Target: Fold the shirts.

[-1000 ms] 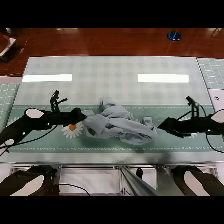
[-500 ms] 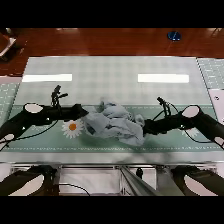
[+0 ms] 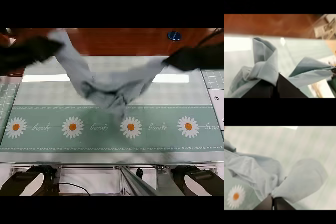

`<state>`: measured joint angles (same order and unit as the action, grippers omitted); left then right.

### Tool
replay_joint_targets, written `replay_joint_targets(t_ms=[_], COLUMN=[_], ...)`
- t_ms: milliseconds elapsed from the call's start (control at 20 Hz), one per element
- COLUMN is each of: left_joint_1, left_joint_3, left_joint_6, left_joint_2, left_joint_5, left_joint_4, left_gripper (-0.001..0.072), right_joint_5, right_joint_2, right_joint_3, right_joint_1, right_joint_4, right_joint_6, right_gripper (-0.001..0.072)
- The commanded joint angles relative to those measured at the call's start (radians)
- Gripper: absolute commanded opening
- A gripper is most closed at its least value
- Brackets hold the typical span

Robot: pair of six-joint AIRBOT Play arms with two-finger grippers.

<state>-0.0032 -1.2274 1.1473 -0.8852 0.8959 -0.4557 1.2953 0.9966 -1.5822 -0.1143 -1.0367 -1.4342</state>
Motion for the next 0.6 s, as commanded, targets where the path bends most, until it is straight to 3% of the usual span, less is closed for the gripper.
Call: replay_joint_targets(t_ms=[0,250,550], left_joint_1=[0.052,0.105,0.105], left_joint_3=[-0.306,-0.558,-0.595], left_joint_6=[0.077,0.204,0.231], left_joint_2=[0.097,0.230,0.356], left_joint_5=[0.025,0.084,0.142], left_joint_4=[-0.085,-0.341,-0.392], left_gripper=[0.0021,0.0021,0.0022], right_joint_5=[0.106,0.099,0.192], right_joint_2=[-0.037,-0.224,-0.324], right_joint_3=[-0.449,-0.534,-0.534], right_joint_1=[0.003,0.003,0.003], right_joint_4=[-0.172,-0.302,-0.297], right_joint_6=[-0.034,-0.045,-0.058], right_gripper=[0.0027,0.0028,0.0028])
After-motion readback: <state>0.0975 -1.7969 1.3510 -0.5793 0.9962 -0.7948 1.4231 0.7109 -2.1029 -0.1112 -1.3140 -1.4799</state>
